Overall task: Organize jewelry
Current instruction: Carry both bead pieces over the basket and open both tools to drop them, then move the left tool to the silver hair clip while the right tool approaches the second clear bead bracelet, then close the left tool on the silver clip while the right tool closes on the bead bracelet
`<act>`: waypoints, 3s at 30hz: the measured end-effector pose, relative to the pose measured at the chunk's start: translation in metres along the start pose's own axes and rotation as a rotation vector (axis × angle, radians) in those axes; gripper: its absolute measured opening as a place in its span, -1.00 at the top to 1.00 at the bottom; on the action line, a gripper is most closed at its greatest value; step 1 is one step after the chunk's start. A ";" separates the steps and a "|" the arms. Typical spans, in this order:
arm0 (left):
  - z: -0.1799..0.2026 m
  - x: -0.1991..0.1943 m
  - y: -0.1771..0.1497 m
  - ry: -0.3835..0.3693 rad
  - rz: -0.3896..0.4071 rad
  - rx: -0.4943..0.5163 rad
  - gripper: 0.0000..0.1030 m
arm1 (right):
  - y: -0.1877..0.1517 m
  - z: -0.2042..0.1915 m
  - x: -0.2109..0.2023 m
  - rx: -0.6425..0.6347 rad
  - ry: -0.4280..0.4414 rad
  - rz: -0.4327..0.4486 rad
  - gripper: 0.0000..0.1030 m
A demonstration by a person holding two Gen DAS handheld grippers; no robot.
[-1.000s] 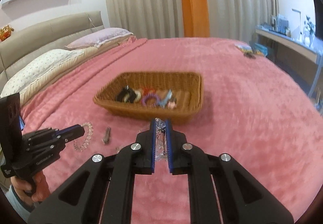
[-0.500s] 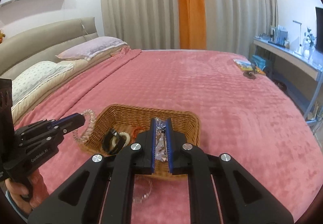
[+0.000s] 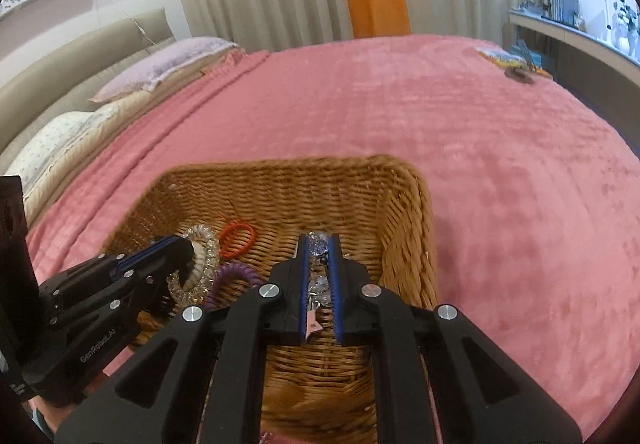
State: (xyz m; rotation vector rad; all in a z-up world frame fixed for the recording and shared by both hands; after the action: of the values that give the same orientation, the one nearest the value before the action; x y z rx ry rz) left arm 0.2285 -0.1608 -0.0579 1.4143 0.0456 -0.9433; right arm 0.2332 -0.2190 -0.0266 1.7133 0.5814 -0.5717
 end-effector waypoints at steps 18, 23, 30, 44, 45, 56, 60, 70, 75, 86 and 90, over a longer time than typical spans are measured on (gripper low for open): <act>0.006 -0.092 0.010 -0.070 0.149 -0.036 0.17 | 0.001 -0.004 -0.069 0.057 0.044 0.093 0.51; 0.008 -0.140 -0.008 -0.059 0.160 -0.014 0.09 | -0.024 -0.028 -0.115 -0.004 0.088 0.121 0.01; 0.001 -0.167 -0.055 -0.064 0.114 -0.022 0.06 | -0.076 -0.045 -0.115 -0.049 0.037 0.033 0.01; -0.020 -0.082 -0.106 -0.049 -0.197 -0.087 0.00 | -0.116 -0.036 -0.040 -0.012 -0.014 -0.168 0.33; -0.020 -0.078 -0.106 -0.048 -0.212 -0.097 0.00 | -0.115 -0.037 -0.039 -0.013 -0.012 -0.169 0.33; -0.020 -0.068 -0.115 0.098 -0.270 0.017 0.49 | -0.125 -0.049 -0.032 -0.089 -0.042 -0.214 0.81; -0.030 -0.080 -0.117 0.042 -0.271 -0.008 0.57 | -0.125 -0.038 -0.040 -0.054 -0.055 -0.206 0.87; -0.032 -0.081 -0.120 0.018 -0.243 -0.009 0.57 | -0.125 -0.008 -0.065 -0.006 -0.129 -0.187 0.87; -0.030 -0.082 -0.122 0.021 -0.237 -0.006 0.57 | -0.133 0.002 -0.071 -0.026 -0.163 -0.199 0.87; -0.025 -0.083 -0.122 0.013 -0.230 0.021 0.30 | -0.128 0.004 -0.074 -0.017 -0.124 -0.151 0.01; -0.023 -0.082 -0.122 0.038 -0.233 0.030 0.34 | -0.134 -0.003 -0.061 -0.072 -0.160 -0.186 0.09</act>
State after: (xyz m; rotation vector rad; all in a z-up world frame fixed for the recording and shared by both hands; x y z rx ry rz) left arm 0.1164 -0.0824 -0.1169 1.4763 0.2300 -1.1119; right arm 0.1000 -0.1949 -0.0843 1.5386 0.6427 -0.8030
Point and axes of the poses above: each gripper's, at about its wrist camera, not at the fingertips, and x roughly the way its jaws point, z to its right, y to its top, the point moved 6 cm from there along x, roughly the way its jaws point, and after that the axes turned 3 degrees about -y, right-handed, at the moved point
